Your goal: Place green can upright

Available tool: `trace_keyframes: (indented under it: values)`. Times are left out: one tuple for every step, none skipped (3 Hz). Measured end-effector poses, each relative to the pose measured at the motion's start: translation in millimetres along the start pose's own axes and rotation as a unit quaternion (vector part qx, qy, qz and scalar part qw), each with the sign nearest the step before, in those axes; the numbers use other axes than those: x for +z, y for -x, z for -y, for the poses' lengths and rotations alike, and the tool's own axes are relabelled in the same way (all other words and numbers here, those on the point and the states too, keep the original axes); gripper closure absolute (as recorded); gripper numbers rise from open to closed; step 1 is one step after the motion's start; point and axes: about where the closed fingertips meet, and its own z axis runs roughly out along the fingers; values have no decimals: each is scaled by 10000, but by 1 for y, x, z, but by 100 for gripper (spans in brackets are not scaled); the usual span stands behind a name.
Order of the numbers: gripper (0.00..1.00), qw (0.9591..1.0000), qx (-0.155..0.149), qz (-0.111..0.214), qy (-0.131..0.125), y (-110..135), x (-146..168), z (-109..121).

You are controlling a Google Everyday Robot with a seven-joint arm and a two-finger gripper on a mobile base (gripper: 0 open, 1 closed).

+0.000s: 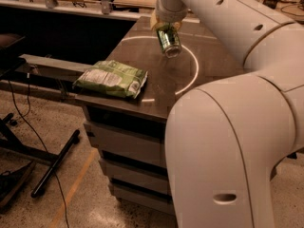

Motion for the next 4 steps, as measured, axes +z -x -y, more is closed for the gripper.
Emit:
trace_keyframes:
  values:
    - [100,10000,7,-26,-15,0,0,1]
    - [100,9990,-40,215,399,6,-8,2]
    - [100,9910,-245,816,1030,21,-40,13]
    - [100,9785,-381,1343,1519,24,-69,28]
